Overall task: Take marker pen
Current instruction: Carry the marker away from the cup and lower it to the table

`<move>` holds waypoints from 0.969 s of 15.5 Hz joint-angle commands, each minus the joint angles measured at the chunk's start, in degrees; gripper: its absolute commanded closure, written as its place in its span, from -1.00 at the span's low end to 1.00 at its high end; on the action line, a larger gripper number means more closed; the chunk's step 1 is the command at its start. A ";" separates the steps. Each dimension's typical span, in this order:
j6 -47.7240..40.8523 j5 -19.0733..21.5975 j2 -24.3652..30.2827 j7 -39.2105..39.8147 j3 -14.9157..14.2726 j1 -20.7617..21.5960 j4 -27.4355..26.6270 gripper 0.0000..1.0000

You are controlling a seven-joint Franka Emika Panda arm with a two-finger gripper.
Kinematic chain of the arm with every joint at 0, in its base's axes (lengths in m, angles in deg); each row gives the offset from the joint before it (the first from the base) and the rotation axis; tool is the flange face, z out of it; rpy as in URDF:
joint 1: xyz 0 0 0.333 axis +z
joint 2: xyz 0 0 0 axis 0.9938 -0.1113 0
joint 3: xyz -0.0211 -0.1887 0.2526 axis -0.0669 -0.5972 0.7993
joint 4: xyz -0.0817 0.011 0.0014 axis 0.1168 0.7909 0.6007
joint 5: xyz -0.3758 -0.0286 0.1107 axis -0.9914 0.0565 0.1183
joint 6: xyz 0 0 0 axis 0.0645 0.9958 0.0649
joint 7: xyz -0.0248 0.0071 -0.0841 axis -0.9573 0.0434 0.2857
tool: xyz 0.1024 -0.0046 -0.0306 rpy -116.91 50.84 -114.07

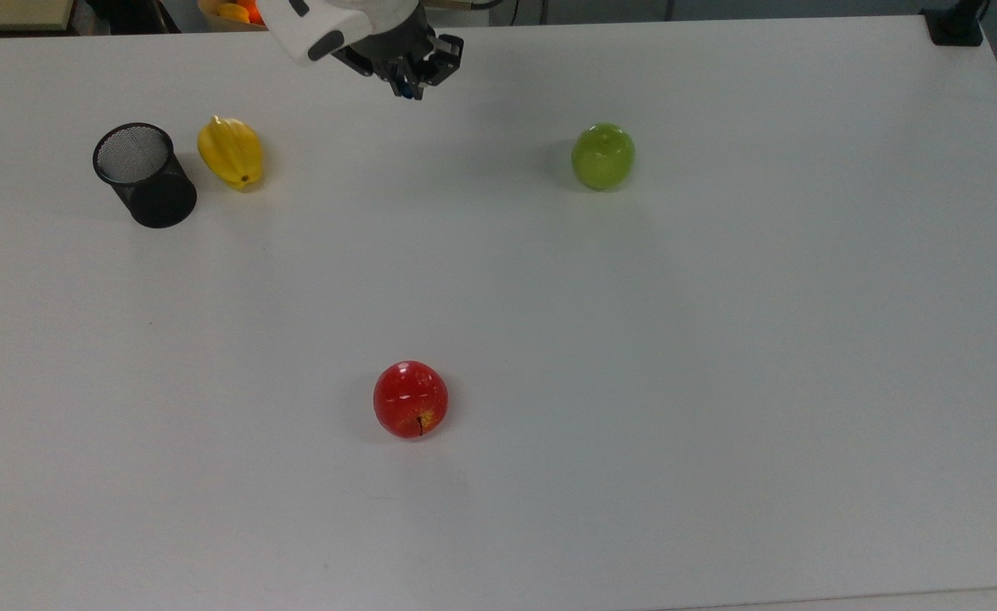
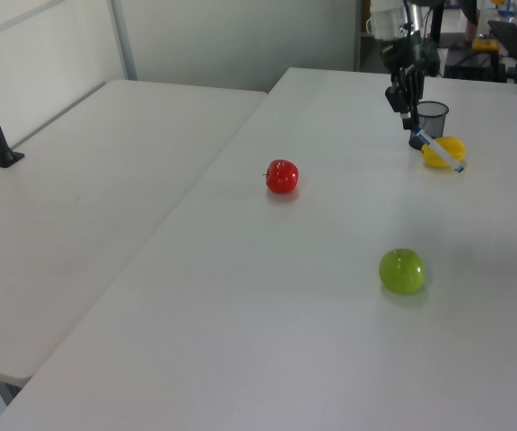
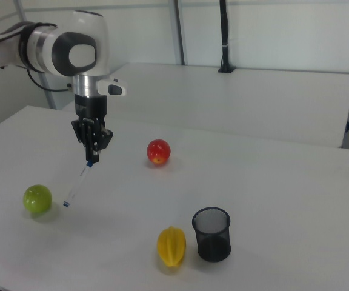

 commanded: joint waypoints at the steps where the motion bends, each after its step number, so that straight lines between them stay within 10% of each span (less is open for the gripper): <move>1: 1.93 -3.22 -4.68 -2.14 1.01 0.03 1.09 0.79; 15: 10.72 -6.73 -19.44 -11.01 1.01 3.72 9.70 0.43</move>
